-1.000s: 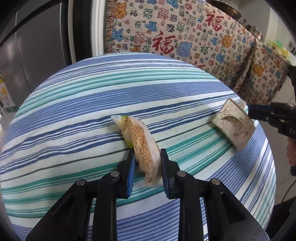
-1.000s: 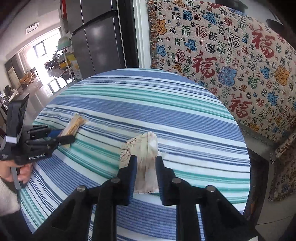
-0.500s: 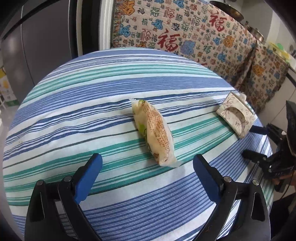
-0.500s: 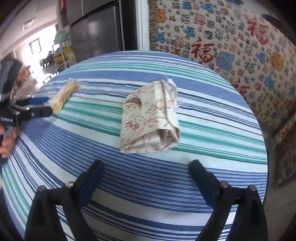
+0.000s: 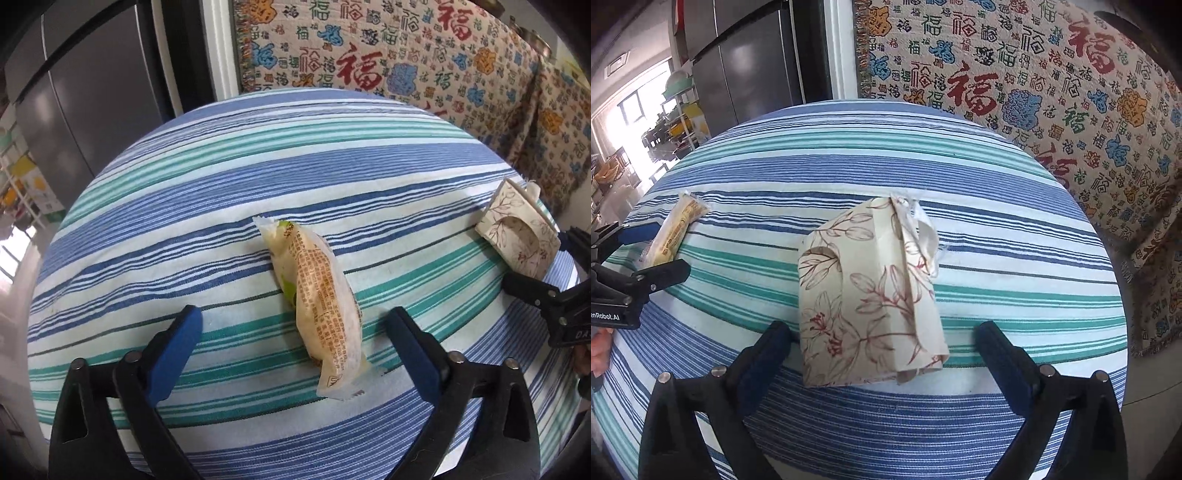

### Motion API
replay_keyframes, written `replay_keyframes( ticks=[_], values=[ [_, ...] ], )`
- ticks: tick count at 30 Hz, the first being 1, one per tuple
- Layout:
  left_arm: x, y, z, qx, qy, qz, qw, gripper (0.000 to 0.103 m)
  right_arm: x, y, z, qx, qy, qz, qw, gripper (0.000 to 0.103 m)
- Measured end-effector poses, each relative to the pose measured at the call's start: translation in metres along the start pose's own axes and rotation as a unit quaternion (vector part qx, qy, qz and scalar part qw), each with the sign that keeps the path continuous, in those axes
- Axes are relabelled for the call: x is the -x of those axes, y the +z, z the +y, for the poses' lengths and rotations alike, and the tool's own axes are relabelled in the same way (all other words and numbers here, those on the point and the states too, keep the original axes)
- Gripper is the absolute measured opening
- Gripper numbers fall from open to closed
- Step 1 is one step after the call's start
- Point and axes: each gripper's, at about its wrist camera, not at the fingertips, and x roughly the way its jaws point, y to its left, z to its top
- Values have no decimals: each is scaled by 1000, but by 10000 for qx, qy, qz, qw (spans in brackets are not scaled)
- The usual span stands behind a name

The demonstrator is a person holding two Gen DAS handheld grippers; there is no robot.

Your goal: Collect trash

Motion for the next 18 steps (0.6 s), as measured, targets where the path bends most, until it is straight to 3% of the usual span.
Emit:
replay_keyframes(
  ticks=[1,2,3,4,5,8,13,18],
  values=[
    [2,2,0,-22,-61,-42,10000,71,2,1,0,-10,0,-25,10000,82],
    [4,2,0,-47,-158,-51,9999,67,5,3,0,23,24,-58,10000,66],
    [6,2,1,-57,-283,-71,9996,57,7,5,-1,3,59,-21,10000,66],
    [8,1,2,-51,-374,-100,9992,37,6,5,-3,-77,178,64,9998,66],
    [9,1,2,-49,-448,-107,9989,25,7,5,-5,-154,230,83,9996,65],
    [16,2,7,-1,-640,-241,9977,19,15,4,-6,-264,194,44,9995,65],
    [36,10,7,-44,-839,-631,9945,17,47,4,-3,-142,175,-283,9993,65],
    [44,10,-1,-70,-997,-769,9920,17,67,-2,-13,-158,20,-421,9990,65]
  ],
)
